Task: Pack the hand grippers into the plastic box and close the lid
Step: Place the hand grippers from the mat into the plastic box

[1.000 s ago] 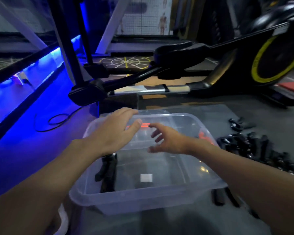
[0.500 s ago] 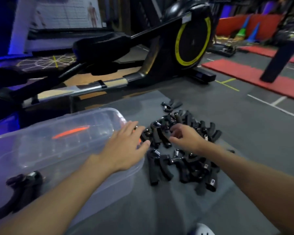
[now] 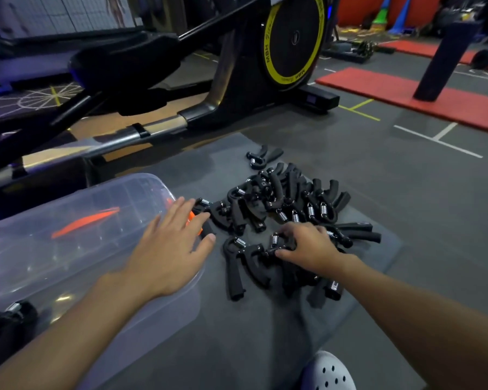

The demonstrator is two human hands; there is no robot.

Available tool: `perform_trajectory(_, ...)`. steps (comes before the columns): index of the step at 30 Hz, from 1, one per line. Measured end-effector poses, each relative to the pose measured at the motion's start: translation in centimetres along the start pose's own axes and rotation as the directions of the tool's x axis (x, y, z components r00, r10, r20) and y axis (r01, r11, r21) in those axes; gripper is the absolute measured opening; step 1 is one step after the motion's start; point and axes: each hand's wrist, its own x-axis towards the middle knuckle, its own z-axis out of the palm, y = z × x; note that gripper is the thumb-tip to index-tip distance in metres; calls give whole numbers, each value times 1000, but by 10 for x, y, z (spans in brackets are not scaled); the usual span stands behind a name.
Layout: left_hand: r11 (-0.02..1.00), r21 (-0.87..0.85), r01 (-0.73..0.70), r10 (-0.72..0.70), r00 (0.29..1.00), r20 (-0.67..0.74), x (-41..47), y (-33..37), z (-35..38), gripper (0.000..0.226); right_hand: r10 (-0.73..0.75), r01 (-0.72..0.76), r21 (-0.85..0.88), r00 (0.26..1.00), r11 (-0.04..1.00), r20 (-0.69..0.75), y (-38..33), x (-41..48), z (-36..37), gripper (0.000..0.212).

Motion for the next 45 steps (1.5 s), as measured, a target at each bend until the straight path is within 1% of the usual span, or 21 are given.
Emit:
perform_trajectory(1,1000,-8,-1,1,1000,-2,0,0,0,83,42,-43,-33,999,999,-26,5,-4,-4,62)
perform_trajectory(2,1000,-17,-3,3,1000,-4,0,-1,0,83,94,-95,-38,995,995,-20,11,-9,-6,64)
perform_trajectory(5,1000,-29,-9,8,1000,-16,0,0,1,84,207,-209,2,972,978,107,28,-24,-4,78)
perform_trajectory(8,1000,-11,-18,18,999,-26,-1,2,-2,84,184,-193,34,966,981,179,35,-31,4,91)
perform_trajectory(12,1000,1,-23,23,999,-36,-2,5,-4,82,109,-133,130,979,983,173,36,-29,12,96)
perform_trajectory(17,1000,19,-14,15,999,-31,-1,3,-2,82,115,-142,160,980,977,162,37,-29,12,87)
perform_trajectory(20,999,38,-12,13,1000,-18,0,2,-1,82,129,-151,190,984,970,123,40,-31,10,81)
perform_trajectory(26,999,48,-11,12,1000,-11,1,2,-1,83,143,-138,241,990,961,-3,43,-34,9,49)
perform_trajectory(29,999,49,-8,8,1000,-10,2,1,-1,82,173,-144,349,983,926,-55,40,-34,6,33)
perform_trajectory(32,999,44,-8,8,1000,-1,1,1,-1,82,167,-89,428,975,899,-149,34,-33,-1,17)
perform_trajectory(36,1000,16,-2,2,1000,-1,0,2,-3,81,141,7,497,955,867,-259,15,-34,-13,6)
perform_trajectory(38,1000,-19,-1,1,1000,-11,-1,4,-5,79,95,90,520,943,849,-318,-4,-31,-23,8)
perform_trajectory(40,995,-103,12,-17,999,-42,0,5,-10,72,58,183,544,916,819,-396,-29,-28,-36,17)
perform_trajectory(42,967,-251,36,-68,991,-119,1,6,-19,65,38,276,602,890,749,-455,-55,-26,-50,24)
perform_trajectory(45,864,-503,38,-181,954,-239,3,10,-40,43,-51,423,619,849,662,-525,-94,-29,-67,30)
